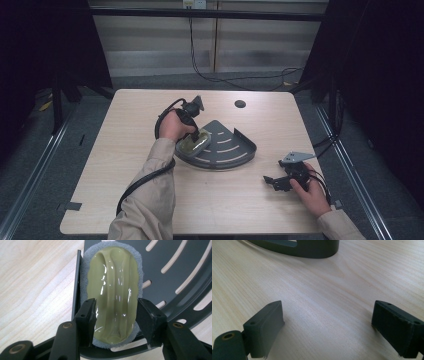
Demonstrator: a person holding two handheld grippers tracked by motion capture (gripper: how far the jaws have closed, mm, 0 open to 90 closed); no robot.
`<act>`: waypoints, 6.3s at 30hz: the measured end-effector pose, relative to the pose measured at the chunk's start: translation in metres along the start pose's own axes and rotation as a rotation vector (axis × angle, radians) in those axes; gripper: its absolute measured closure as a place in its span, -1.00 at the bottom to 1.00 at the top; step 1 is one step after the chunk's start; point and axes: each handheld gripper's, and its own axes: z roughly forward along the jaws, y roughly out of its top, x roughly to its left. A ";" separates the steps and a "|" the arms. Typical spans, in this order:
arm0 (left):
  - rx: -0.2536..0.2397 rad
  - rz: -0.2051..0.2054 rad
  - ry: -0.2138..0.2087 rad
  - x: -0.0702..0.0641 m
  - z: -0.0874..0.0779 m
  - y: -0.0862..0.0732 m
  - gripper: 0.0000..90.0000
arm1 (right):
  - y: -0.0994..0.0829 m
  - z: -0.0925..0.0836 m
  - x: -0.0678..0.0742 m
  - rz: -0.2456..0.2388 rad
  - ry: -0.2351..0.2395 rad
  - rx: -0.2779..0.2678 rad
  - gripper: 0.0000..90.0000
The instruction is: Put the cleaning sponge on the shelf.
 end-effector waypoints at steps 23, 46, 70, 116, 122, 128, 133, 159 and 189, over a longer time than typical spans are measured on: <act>-0.034 -0.034 -0.003 0.002 -0.023 -0.016 -0.31 | 0.000 0.000 0.000 0.000 0.000 0.000 -0.78; -0.048 -0.052 -0.004 0.007 -0.038 -0.043 -0.38 | 0.000 0.000 0.000 0.000 0.000 0.000 -0.78; -0.053 -0.076 0.000 0.018 -0.040 -0.085 -0.43 | 0.000 0.000 0.000 0.002 0.000 0.002 -0.78; -0.084 -0.121 -0.012 0.037 -0.017 -0.161 -0.46 | 0.000 0.000 0.000 0.000 0.001 0.003 -0.78; -0.089 -0.129 -0.017 0.039 -0.012 -0.171 -0.46 | 0.000 0.000 0.000 0.000 0.001 0.003 -0.78; -0.082 -0.128 -0.017 0.040 -0.005 -0.181 -0.47 | 0.000 0.000 0.000 0.000 0.001 0.003 -0.78; -0.085 -0.130 -0.013 0.040 0.000 -0.190 -0.48 | 0.000 0.000 0.000 0.000 0.001 0.003 -0.78; -0.128 -0.101 0.030 0.044 0.010 -0.227 -0.56 | 0.000 0.000 0.000 0.000 0.001 0.003 -0.78; -0.349 -0.020 0.108 0.048 0.022 -0.265 -0.93 | 0.000 0.000 0.000 0.000 0.001 0.003 -0.78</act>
